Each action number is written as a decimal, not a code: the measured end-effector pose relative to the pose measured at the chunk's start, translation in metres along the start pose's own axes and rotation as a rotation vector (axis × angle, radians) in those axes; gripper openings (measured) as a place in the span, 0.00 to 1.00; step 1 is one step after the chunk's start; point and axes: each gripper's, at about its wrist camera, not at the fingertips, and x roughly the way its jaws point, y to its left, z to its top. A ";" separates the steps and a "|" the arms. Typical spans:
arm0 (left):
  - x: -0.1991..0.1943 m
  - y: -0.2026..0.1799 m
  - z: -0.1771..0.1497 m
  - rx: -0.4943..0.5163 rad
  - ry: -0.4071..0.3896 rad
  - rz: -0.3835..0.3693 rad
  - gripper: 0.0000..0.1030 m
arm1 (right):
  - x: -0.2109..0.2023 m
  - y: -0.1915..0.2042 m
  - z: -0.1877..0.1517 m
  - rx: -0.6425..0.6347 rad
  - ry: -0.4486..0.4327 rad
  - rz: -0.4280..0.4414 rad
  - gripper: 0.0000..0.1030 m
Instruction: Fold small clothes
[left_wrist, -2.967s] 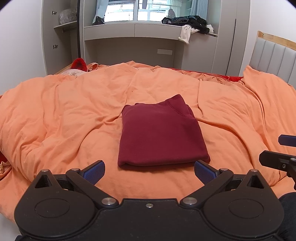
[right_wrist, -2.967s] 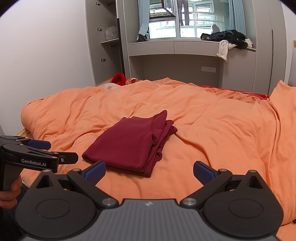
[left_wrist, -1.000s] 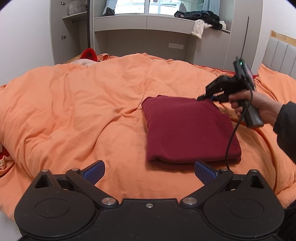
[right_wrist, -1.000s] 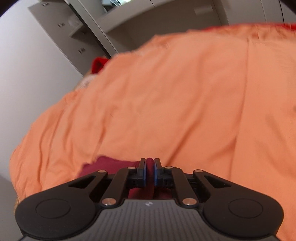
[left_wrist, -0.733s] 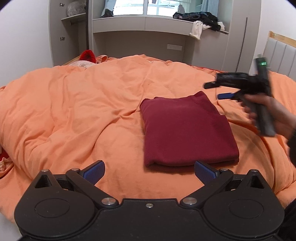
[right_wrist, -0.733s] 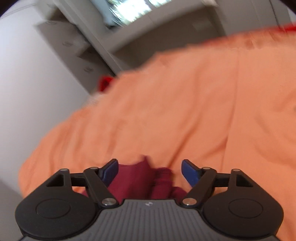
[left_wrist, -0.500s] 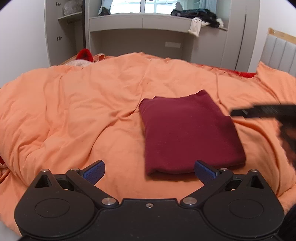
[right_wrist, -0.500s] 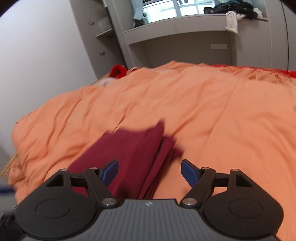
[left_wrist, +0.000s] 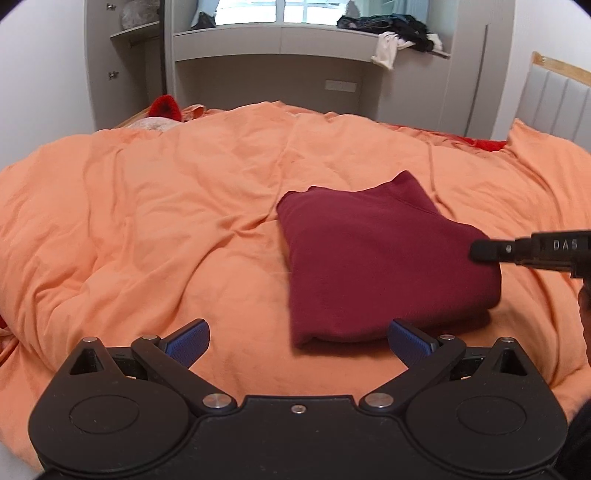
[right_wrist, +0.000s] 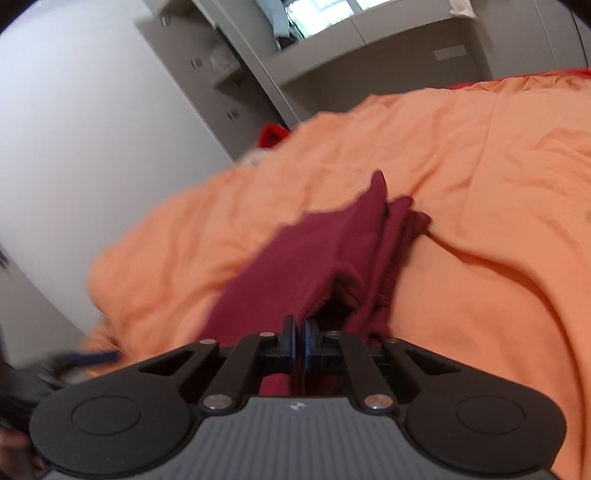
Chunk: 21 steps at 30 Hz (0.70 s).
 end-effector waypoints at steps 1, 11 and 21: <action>-0.002 0.000 -0.001 -0.001 -0.002 -0.010 1.00 | -0.005 0.001 0.000 -0.010 -0.013 -0.009 0.05; -0.011 0.013 -0.008 -0.043 -0.025 -0.134 1.00 | 0.002 -0.016 -0.028 0.067 -0.010 0.014 0.26; -0.015 0.031 -0.017 -0.090 -0.018 -0.122 1.00 | -0.002 -0.010 -0.052 0.062 0.014 -0.023 0.40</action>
